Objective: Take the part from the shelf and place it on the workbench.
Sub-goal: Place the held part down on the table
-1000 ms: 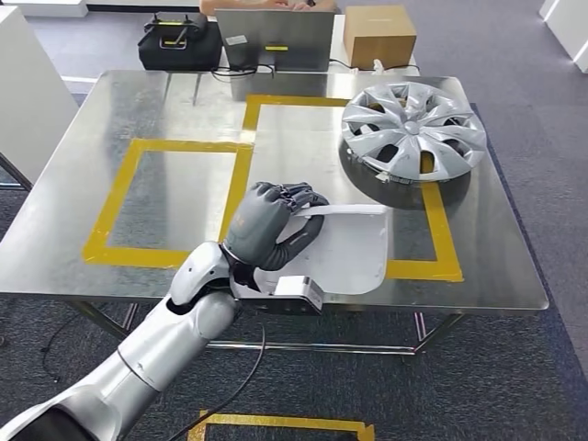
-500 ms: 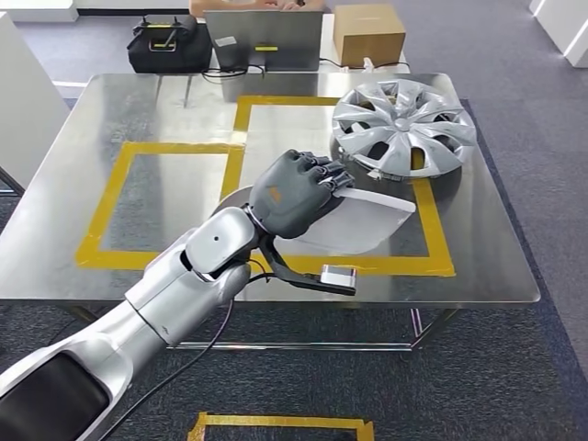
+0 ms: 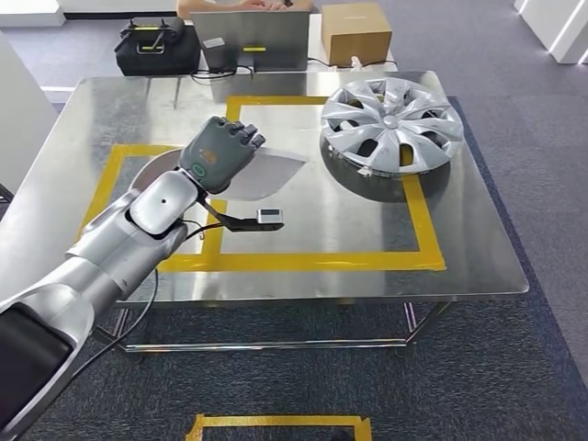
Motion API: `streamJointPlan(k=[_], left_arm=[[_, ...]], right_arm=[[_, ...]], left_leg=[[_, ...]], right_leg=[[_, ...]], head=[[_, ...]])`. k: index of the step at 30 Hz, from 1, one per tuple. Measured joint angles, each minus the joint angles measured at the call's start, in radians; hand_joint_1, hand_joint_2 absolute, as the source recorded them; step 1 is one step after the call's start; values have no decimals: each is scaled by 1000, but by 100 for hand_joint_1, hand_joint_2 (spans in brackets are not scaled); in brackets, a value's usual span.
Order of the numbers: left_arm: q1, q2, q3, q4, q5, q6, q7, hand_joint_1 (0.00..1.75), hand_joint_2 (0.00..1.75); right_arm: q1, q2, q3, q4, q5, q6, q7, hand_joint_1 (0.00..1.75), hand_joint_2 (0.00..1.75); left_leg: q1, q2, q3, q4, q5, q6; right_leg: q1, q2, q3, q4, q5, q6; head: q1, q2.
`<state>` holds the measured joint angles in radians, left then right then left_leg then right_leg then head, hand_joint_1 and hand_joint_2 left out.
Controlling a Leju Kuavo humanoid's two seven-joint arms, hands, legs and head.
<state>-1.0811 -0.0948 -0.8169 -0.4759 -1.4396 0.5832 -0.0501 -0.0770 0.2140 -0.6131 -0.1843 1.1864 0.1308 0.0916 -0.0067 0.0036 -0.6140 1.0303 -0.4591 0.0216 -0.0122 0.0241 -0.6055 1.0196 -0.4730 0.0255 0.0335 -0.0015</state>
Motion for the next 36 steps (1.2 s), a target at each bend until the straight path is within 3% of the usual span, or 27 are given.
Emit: streamJointPlan(k=[3,6,7,8,9,11,13,16,18,21,22,23,24,26,28,31,33,34,36], left_arm=[[-11,29,23,48,-19,-44,30,175,175],[-14,79,49,86,-15,-84,68,175,175],[-12,97,57,97,-14,-86,70,175,175],[-11,113,64,108,-12,-89,71,175,175],[-10,127,71,117,-8,-98,75,175,175],[-10,155,88,131,6,-126,89,175,175],[-10,190,110,142,20,-149,104,175,175],[-3,241,142,157,40,-149,104,175,175],[3,263,166,162,46,-137,94,175,175],[16,277,183,167,22,-117,77,175,175],[24,278,183,169,13,-112,73,175,175],[31,277,184,170,7,-108,69,175,175],[37,276,184,171,4,-101,64,175,175],[42,269,189,172,9,-76,50,175,175],[44,257,202,172,24,-38,29,175,175],[60,229,233,172,50,11,-11,175,175],[69,207,254,172,61,36,-31,175,175],[70,197,264,172,65,48,-41,175,175],[74,179,284,171,71,76,-62,175,175]], right_arm=[[-1,0,0,0,-2,-1,1,0,0],[-3,0,-1,0,-6,-4,2,0,0],[-2,0,-1,0,-6,-5,2,0,0],[-2,-1,-1,0,-6,-6,3,0,0],[-1,-1,-2,0,-6,-6,4,0,0],[0,-1,-2,0,-7,-6,6,0,0],[0,0,-2,0,-8,-7,11,0,0],[3,1,-3,0,-9,-10,21,0,0],[3,2,-3,0,-8,-12,28,0,0],[0,4,-3,0,-7,-13,32,0,0],[0,4,-3,0,-7,-13,31,0,0],[0,4,-3,0,-6,-13,29,0,0],[0,4,-3,0,-6,-13,26,0,0],[-1,6,-3,0,-5,-13,23,0,0],[-2,7,-3,0,-4,-14,23,0,0],[-5,8,-4,0,-1,-15,24,0,0],[-6,9,-4,0,4,-15,24,0,0],[-6,9,-4,0,7,-15,23,0,0],[-7,9,-4,0,11,-16,21,0,0]], left_leg=[[9,0,1,-10,8,11],[11,7,1,-12,10,16],[11,11,1,-11,9,16],[11,13,1,-11,9,16],[12,13,1,-11,9,15],[13,9,1,-9,7,11],[9,7,-2,-5,6,0],[8,9,-7,-4,7,-16],[11,7,-18,23,-15,-26],[14,4,-92,192,-98,-37],[15,4,-119,249,-117,-39],[17,4,-133,277,-117,-40],[19,4,-129,265,-98,-40],[23,4,-78,150,-28,-39],[22,2,-29,42,8,-36],[17,-1,-17,11,3,-23],[19,-1,-17,8,6,-11],[21,-1,-16,6,7,-4],[20,0,-16,6,6,5]], right_leg=[[1,-10,-22,33,-27,13],[-1,-16,-107,211,-111,24],[-1,-16,-130,260,-124,26],[-1,-17,-138,274,-119,28],[-1,-18,-125,249,-96,28],[-2,-21,-60,121,-31,24],[0,-21,-7,20,-5,15],[1,-16,3,2,-7,-1],[-2,-16,5,-2,-5,-13],[-3,-20,7,-3,-6,-25],[-3,-20,8,-3,-6,-27],[-3,-18,9,-3,-7,-27],[-3,-17,9,-2,-7,-27],[-3,-14,11,0,-10,-23],[0,-12,9,4,-14,-15],[1,-12,5,3,-13,1],[0,-14,-6,19,-28,12],[0,-15,-22,52,-49,15],[0,-16,-80,175,-107,20]], head=[[5,0],[13,0],[13,0],[13,0],[13,0],[14,0],[13,0],[11,0],[9,0],[6,0],[6,0],[6,0],[6,0],[6,0],[7,0],[7,0],[7,0],[8,0],[10,0]])
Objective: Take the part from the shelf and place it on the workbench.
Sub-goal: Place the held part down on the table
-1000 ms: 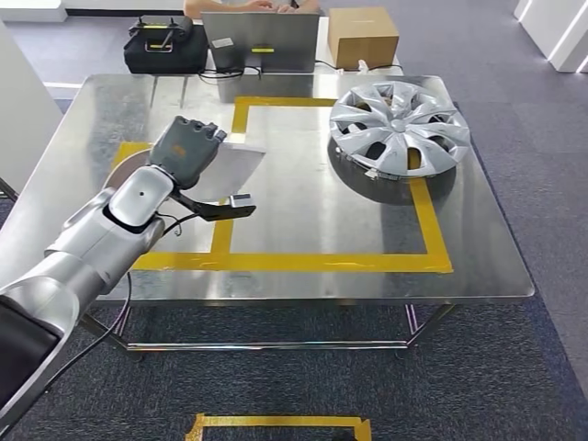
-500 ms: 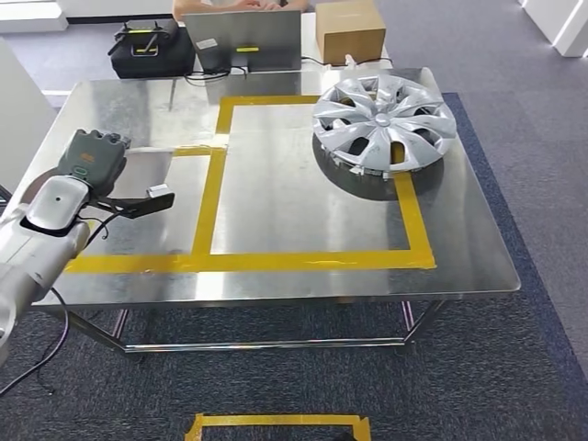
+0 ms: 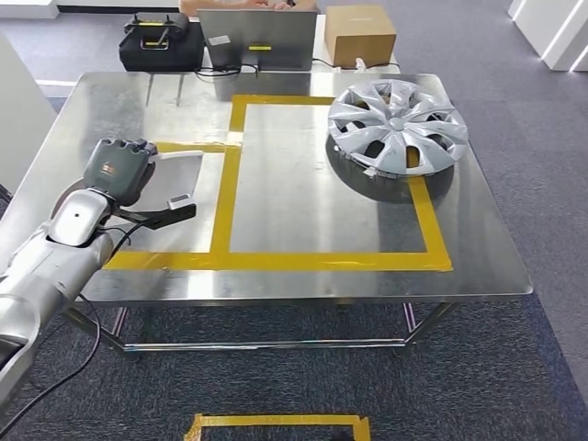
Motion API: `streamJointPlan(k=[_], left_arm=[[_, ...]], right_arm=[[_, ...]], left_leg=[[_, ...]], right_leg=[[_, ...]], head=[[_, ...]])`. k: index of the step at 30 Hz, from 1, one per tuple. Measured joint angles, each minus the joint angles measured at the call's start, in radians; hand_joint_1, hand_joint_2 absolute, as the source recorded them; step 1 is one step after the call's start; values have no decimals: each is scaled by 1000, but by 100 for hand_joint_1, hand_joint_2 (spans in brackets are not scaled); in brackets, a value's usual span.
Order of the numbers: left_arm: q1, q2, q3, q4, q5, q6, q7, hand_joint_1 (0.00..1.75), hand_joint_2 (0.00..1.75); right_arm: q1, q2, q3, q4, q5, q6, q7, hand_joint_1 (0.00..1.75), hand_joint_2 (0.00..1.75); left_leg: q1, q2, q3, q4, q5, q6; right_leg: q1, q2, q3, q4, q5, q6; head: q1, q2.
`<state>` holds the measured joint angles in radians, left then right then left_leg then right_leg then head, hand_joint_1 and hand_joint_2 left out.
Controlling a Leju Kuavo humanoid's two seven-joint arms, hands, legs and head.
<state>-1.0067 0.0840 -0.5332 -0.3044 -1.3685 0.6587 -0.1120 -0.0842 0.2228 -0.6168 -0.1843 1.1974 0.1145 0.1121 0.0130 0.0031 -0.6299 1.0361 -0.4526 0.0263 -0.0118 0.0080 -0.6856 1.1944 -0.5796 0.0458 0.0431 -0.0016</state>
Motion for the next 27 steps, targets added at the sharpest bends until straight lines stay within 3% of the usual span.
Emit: streamJointPlan(k=[2,3,5,7,8,11,12,14,16,17,18,19,21,22,24,27], left_arm=[[9,-17,13,-1,-3,19,-18,175,175],[15,-24,18,-2,-7,26,-25,175,175],[22,-35,26,-10,-13,32,-35,175,175],[22,-42,34,-18,-15,36,-38,175,175],[22,-45,37,-19,-15,38,-39,131,175],[25,-49,48,-22,-15,41,-41,0,175],[25,-51,51,-24,-15,41,-42,0,175],[28,-51,61,-34,-16,42,-42,0,87],[42,-48,78,-54,-28,42,-41,0,0],[53,-46,88,-67,-39,42,-41,0,0],[64,-43,98,-82,-51,42,-41,0,0],[74,-42,107,-99,-61,42,-41,0,0],[82,-39,125,-131,-74,42,-41,0,0],[82,-39,133,-141,-76,42,-41,0,0],[86,-38,145,-158,-82,43,-41,0,0],[98,-35,164,-185,-102,44,-43,0,0]], right_arm=[[-2,0,0,0,1,-1,-5,0,0],[-2,0,0,0,1,-1,-7,0,0],[-2,0,0,0,2,-1,-10,0,0],[-1,1,0,0,2,-1,-9,0,0],[0,1,0,0,2,0,-9,0,0],[2,4,0,0,2,2,-9,0,0],[2,5,0,0,2,3,-10,0,0],[1,7,-1,0,2,6,-19,0,0],[2,7,-2,0,4,9,-34,0,0],[2,7,-2,0,5,10,-41,0,0],[3,7,-2,0,5,12,-47,0,0],[3,7,-2,0,5,13,-52,0,0],[2,7,-2,0,5,15,-57,0,0],[2,7,-2,0,6,16,-58,0,0],[1,7,-2,0,6,17,-60,0,0],[1,8,-3,0,8,19,-57,0,0]], left_leg=[[-3,-1,0,0,-1,4],[-5,-1,1,0,-1,5],[-8,-3,2,1,-1,5],[-12,-3,0,2,-1,2],[-13,-3,-2,2,0,-1],[-13,-1,-5,3,1,-14],[-12,-1,-8,13,-9,-20],[-9,-2,-37,86,-55,-31],[-5,-2,-90,212,-114,-39],[-3,-2,-110,257,-127,-42],[-2,-2,-115,269,-120,-43],[0,-2,-103,243,-96,-44],[3,-2,-45,119,-32,-44],[3,-3,-19,63,-13,-43],[-1,-5,3,14,-11,-35],[-2,-6,4,5,-9,-16]], right_leg=[[1,0,-49,102,-27,1],[2,0,-51,102,-15,-1],[4,0,-4,-2,50,-11],[8,-2,59,-124,92,-23],[10,-2,77,-158,98,-26],[9,0,86,-176,97,-33],[7,-1,88,-180,99,-36],[2,-2,93,-187,104,-45],[2,-2,94,-188,103,-49],[2,0,94,-187,103,-50],[1,2,94,-187,103,-50],[1,3,95,-185,102,-49],[0,4,96,-180,97,-43],[2,4,95,-177,95,-39],[3,4,90,-173,92,-28],[3,4,84,-173,88,-13]], head=[[0,0],[0,0],[0,0],[-1,0],[-1,0],[-2,0],[-2,0],[-5,0],[-6,0],[-6,0],[-6,0],[-6,0],[-5,0],[-6,0],[-7,0],[-8,0]])
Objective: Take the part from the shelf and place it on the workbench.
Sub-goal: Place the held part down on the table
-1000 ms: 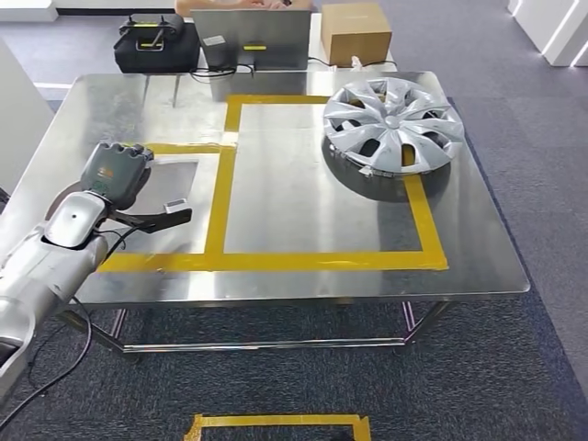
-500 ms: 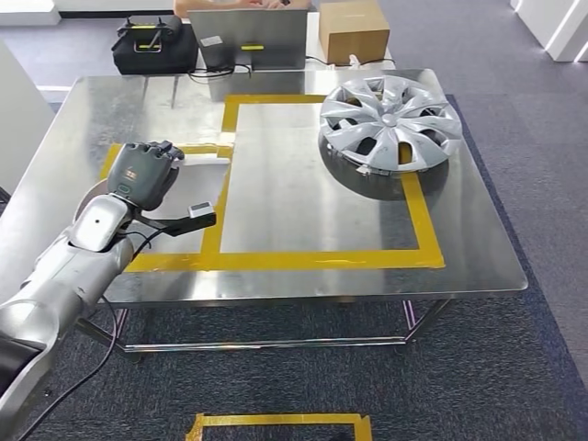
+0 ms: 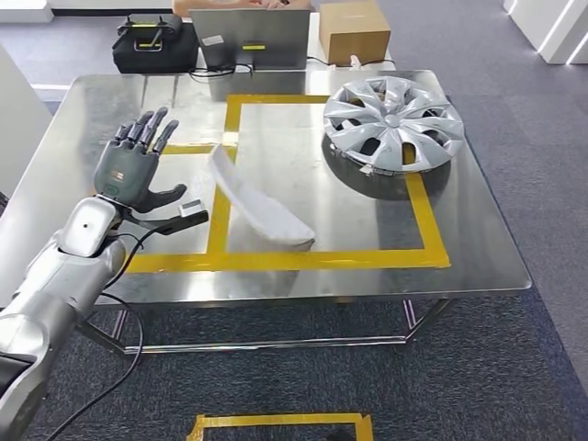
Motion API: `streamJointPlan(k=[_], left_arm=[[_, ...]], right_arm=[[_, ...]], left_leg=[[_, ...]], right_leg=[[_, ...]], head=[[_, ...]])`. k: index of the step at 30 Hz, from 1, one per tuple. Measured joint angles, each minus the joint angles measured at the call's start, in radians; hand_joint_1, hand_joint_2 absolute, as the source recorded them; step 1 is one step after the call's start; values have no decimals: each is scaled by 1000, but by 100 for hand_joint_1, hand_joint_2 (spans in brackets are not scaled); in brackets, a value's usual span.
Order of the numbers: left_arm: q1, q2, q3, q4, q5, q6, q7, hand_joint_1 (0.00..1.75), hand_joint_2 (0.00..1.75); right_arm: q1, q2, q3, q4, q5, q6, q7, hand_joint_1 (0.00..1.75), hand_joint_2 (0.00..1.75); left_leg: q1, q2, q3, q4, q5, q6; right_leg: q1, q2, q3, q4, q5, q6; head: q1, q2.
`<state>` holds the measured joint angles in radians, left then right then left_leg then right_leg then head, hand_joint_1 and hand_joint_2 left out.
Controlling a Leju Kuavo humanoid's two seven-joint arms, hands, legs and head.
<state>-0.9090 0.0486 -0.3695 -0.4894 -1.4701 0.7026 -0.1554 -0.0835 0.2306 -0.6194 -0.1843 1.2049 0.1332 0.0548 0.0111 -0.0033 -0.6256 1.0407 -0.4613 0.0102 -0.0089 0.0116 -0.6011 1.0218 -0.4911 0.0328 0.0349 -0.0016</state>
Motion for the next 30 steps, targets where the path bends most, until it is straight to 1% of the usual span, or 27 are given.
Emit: streamJointPlan(k=[1,2,4,5,6,7,8,9,10,11,12,14,15,16,17,18,19,20,21,22,23,24,25,26,27,28,30], left_arm=[[1,0,8,-9,-4,0,-4,0,0],[1,0,17,-17,-5,0,-10,0,0],[2,-2,35,-27,-3,0,-24,0,0],[4,-2,42,-30,-3,0,-30,0,0],[7,-3,48,-32,-3,0,-35,0,0],[10,-4,53,-34,-3,0,-40,0,0],[11,-4,58,-35,-3,0,-46,0,0],[10,-5,63,-36,-1,0,-55,0,0],[9,-5,69,-36,2,0,-63,0,0],[7,-5,75,-35,4,0,-70,0,0],[7,-5,81,-34,5,0,-76,0,0],[7,-5,88,-32,4,0,-84,0,0],[7,-4,90,-31,4,0,-88,0,0],[7,-4,91,-30,4,0,-92,0,0],[7,-4,93,-29,4,0,-96,0,0],[8,-4,94,-29,5,0,-100,0,0],[11,-3,95,-28,5,0,-103,0,0],[16,-2,96,-27,5,0,-106,0,0],[21,-1,97,-27,5,0,-108,0,0],[25,-1,97,-26,5,0,-110,0,0],[27,-1,97,-26,4,0,-112,0,0],[28,-1,97,-27,5,0,-113,0,0],[27,-1,99,-27,7,0,-115,0,0],[28,-1,101,-27,10,0,-118,0,0],[30,-2,104,-27,14,0,-121,0,0],[33,-2,107,-28,19,0,-125,0,0],[42,-2,111,-30,27,0,-134,0,0]], right_arm=[[-1,0,0,0,1,1,2,0,0],[-2,0,0,0,1,2,5,0,0],[-4,-1,0,0,1,3,9,0,0],[-5,-1,0,-1,1,3,10,0,0],[-7,-1,0,-1,1,4,11,0,0],[-7,-1,0,-1,1,4,11,0,0],[-8,-1,0,-2,2,4,11,0,0],[-7,-1,0,-2,3,5,12,0,0],[-6,-2,0,-2,4,6,13,0,0],[-5,-2,0,-2,5,8,13,0,0],[-4,-2,0,-2,6,8,13,0,0],[-2,-2,0,-2,6,9,11,0,0],[-2,-2,0,-2,5,9,11,0,0],[-2,-2,0,-2,5,9,10,0,0],[-3,-1,0,-2,4,9,10,0,0],[-3,-1,0,-2,4,9,9,0,0],[-3,-1,0,-2,4,9,9,0,0],[-2,-2,0,-2,4,9,9,0,0],[-2,-2,0,-2,5,9,9,0,0],[-2,-2,0,-2,5,9,8,0,0],[-2,-2,0,-2,5,9,8,0,0],[-3,-2,0,-2,6,9,8,0,0],[-3,-2,0,-2,6,9,8,0,0],[-4,-2,0,-2,5,8,8,0,0],[-4,-2,0,-2,4,8,8,0,0],[-4,-3,0,-2,3,8,7,0,0],[-3,-4,0,-2,2,8,7,0,0]], left_leg=[[2,0,1,-3,2,7],[4,0,2,-5,4,12],[2,1,2,-5,3,19],[1,1,2,-5,3,21],[-1,1,3,-5,3,21],[-2,0,3,-5,3,21],[-3,0,4,-4,2,21],[-4,-1,5,-4,2,21],[-6,-1,4,-3,3,20],[-8,-2,3,-2,4,17],[-9,-1,0,-1,6,13],[-10,-1,-5,-2,12,2],[-9,0,-6,-1,9,-3],[-9,0,-10,10,-4,-8],[-8,0,-20,38,-28,-13],[-5,0,-36,87,-63,-18],[-4,0,-57,151,-101,-23],[-2,0,-76,213,-132,-26],[-1,0,-85,253,-148,-29],[0,0,-79,258,-146,-30],[1,0,-53,223,-127,-30],[1,0,-11,157,-98,-29],[1,0,32,86,-77,-27],[-1,-1,63,29,-61,-23],[-3,-1,81,-4,-54,-19],[-5,-2,83,-13,-54,-14],[-6,0,76,-13,-42,0]], right_leg=[[0,-1,-9,16,-13,5],[0,-2,-28,54,-35,8],[0,-3,-89,182,-92,13],[0,-3,-118,242,-111,14],[0,-3,-135,274,-114,14],[1,-3,-134,270,-98,12],[1,-3,-114,225,-66,7],[3,-3,-83,156,-30,1],[5,-4,-50,92,-3,-5],[6,-4,-24,40,14,-11],[8,-4,-11,14,18,-15],[8,-2,-6,1,18,-19],[6,-2,-6,-3,21,-22],[4,-3,-6,-7,26,-27],[1,-4,-7,-11,30,-31],[0,-6,-8,-13,34,-34],[0,-6,-11,-13,37,-37],[0,-7,-15,-13,40,-38],[0,-6,-19,-12,43,-38],[0,-6,-24,-11,47,-37],[0,-6,-29,-10,51,-35],[0,-6,-32,-8,54,-32],[1,-6,-36,-5,58,-28],[3,-6,-39,-3,61,-23],[4,-6,-42,-2,65,-17],[5,-6,-44,-1,69,-11],[2,-4,-48,-2,76,1]], head=[[1,0],[3,0],[6,0],[6,0],[6,0],[6,0],[6,0],[6,0],[6,0],[6,0],[6,0],[5,0],[5,0],[4,0],[4,0],[3,0],[2,0],[2,0],[2,0],[2,0],[2,0],[2,0],[2,0],[3,0],[4,0],[4,0],[4,0]])
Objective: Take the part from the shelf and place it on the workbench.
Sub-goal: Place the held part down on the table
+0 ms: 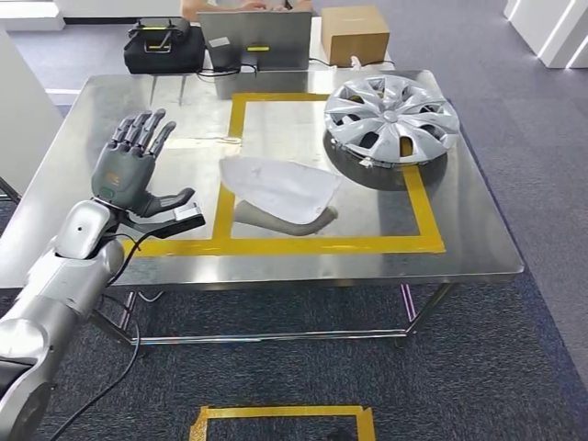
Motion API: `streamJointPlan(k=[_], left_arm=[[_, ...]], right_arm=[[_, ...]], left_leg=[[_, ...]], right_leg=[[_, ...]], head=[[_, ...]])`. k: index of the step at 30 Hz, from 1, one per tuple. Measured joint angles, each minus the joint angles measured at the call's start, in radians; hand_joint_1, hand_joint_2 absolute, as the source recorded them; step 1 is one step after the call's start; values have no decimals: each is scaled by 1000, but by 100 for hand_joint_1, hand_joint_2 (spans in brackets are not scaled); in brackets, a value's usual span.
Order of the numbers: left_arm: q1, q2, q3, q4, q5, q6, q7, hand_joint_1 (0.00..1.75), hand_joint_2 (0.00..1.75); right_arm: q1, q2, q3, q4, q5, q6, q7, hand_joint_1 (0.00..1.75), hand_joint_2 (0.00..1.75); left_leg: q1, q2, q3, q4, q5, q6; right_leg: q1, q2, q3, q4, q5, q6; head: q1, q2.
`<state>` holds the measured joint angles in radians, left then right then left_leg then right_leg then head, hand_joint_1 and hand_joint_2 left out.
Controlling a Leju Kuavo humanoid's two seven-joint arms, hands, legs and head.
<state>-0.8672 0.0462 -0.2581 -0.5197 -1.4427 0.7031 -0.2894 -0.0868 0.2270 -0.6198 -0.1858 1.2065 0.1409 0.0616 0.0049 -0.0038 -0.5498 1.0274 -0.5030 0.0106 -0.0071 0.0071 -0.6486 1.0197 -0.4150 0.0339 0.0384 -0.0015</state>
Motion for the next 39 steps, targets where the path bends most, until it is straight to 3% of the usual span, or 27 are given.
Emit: streamJointPlan(k=[2,5,6,7,8,10,12,14,16,17,18,20,21,22,23,24,26,28,29,31,32,34,36,37,38,39], left_arm=[[10,-1,5,-8,12,0,-14,0,0],[36,-4,23,-36,29,0,-43,0,0],[47,-4,29,-44,32,0,-50,0,0],[56,-4,33,-49,34,0,-54,0,0],[64,-4,36,-55,36,0,-56,0,0],[73,-4,45,-67,39,0,-60,0,0],[77,-4,55,-81,42,0,-71,0,0],[85,-4,67,-98,51,0,-94,0,0],[103,-4,84,-117,64,0,-123,0,0],[113,-5,92,-128,73,0,-141,0,0],[126,-5,102,-140,85,0,-162,0,0],[162,-12,127,-171,112,0,-213,0,0],[184,-17,143,-187,122,0,-238,0,0],[206,-24,158,-200,129,0,-256,0,0],[224,-30,170,-212,133,0,-268,0,0],[238,-36,179,-223,134,0,-275,0,0],[251,-45,193,-242,135,0,-280,0,0],[255,-51,204,-257,136,0,-282,0,0],[257,-53,207,-261,137,0,-282,0,0],[264,-58,212,-266,137,0,-283,0,0],[267,-61,214,-268,138,0,-283,0,0],[272,-68,222,-272,147,0,-293,0,0],[287,-80,232,-281,182,0,-327,0,0],[304,-88,238,-290,216,0,-350,0,0],[328,-99,244,-304,258,0,-371,0,0],[357,-110,248,-323,303,0,-386,0,0]], right_arm=[[1,-2,0,0,-2,0,0,0,0],[-1,-5,-1,0,-3,-1,1,0,0],[-2,-6,-1,0,-3,-1,2,0,0],[-2,-6,-1,0,-2,-1,4,0,0],[-2,-7,-2,0,-2,-1,5,0,0],[-1,-8,-2,0,-1,-1,9,0,0],[1,-10,-2,0,0,0,11,0,0],[3,-10,-2,0,0,1,10,0,0],[6,-11,-2,0,0,2,10,0,0],[7,-11,-3,1,0,3,9,0,0],[7,-12,-3,1,-1,4,9,0,0],[8,-13,-4,1,-3,4,13,0,0],[10,-14,-6,1,-4,4,15,0,0],[11,-14,-7,1,-6,4,17,0,0],[12,-15,-8,1,-7,4,18,0,0],[12,-15,-10,1,-7,4,19,0,0],[11,-15,-11,1,-7,4,19,0,0],[10,-15,-11,1,-6,4,20,0,0],[11,-15,-11,1,-6,4,20,0,0],[12,-16,-11,1,-6,4,21,0,0],[13,-17,-12,1,-6,4,21,0,0],[13,-19,-13,1,-7,3,22,0,0],[12,-20,-17,1,-9,2,23,0,0],[12,-21,-19,1,-12,0,24,0,0],[13,-21,-22,1,-15,-2,24,0,0],[15,-21,-24,1,-19,-4,23,0,0]], left_leg=[[3,4,-12,-4,17,16],[4,6,-44,-6,42,27],[3,6,-56,-5,51,27],[3,6,-67,-5,59,26],[2,7,-77,-4,66,25],[2,7,-92,-4,80,19],[-1,7,-103,-3,94,10],[-1,7,-108,-7,110,-2],[0,6,-112,-7,110,-14],[1,6,-119,8,88,-19],[2,5,-131,44,48,-24],[4,4,-157,167,-50,-31],[4,4,-164,227,-79,-33],[4,4,-162,265,-84,-34],[4,4,-147,270,-68,-33],[4,4,-115,239,-41,-31],[2,4,-18,105,-10,-21],[-2,3,50,-4,-22,-11],[-4,2,59,-25,-29,-7],[-3,5,48,-32,-17,5],[-1,7,40,-34,-7,13],[3,10,17,-37,15,25],[2,11,-11,-37,36,28],[2,11,-24,-36,46,27],[1,13,-36,-36,55,26],[1,14,-46,-35,63,24]], right_leg=[[-2,1,-19,31,-37,10],[-3,-1,-73,206,-167,20],[-3,-1,-81,256,-190,21],[-3,-1,-73,276,-193,21],[-3,-1,-47,259,-178,20],[-2,-1,49,135,-135,13],[0,-1,134,10,-124,6],[5,1,156,-30,-126,-2],[2,-1,144,-37,-109,-17],[0,-3,137,-40,-98,-27],[-2,-5,127,-44,-87,-35],[-1,-6,106,-44,-69,-43],[-1,-6,94,-43,-60,-43],[-1,-5,81,-41,-51,-43],[0,-5,68,-38,-42,-41],[0,-6,55,-34,-35,-39],[3,-6,33,-24,-24,-32],[5,-7,20,-16,-12,-21],[6,-8,16,-15,-5,-15],[5,-6,8,-13,1,-4],[5,-5,-2,0,-18,2],[3,-4,-34,82,-102,12],[2,-5,-63,211,-182,19],[2,-5,-65,256,-189,21],[2,-6,-52,271,-175,21],[2,-6,-22,250,-146,21]], head=[[2,0],[8,0],[8,0],[8,0],[8,0],[8,0],[8,0],[7,0],[7,0],[5,0],[3,0],[-1,0],[-2,0],[-3,0],[-3,0],[-4,0],[-3,0],[-3,0],[-2,0],[-3,0],[-3,0],[-1,0],[3,0],[3,0],[3,0],[4,0]])
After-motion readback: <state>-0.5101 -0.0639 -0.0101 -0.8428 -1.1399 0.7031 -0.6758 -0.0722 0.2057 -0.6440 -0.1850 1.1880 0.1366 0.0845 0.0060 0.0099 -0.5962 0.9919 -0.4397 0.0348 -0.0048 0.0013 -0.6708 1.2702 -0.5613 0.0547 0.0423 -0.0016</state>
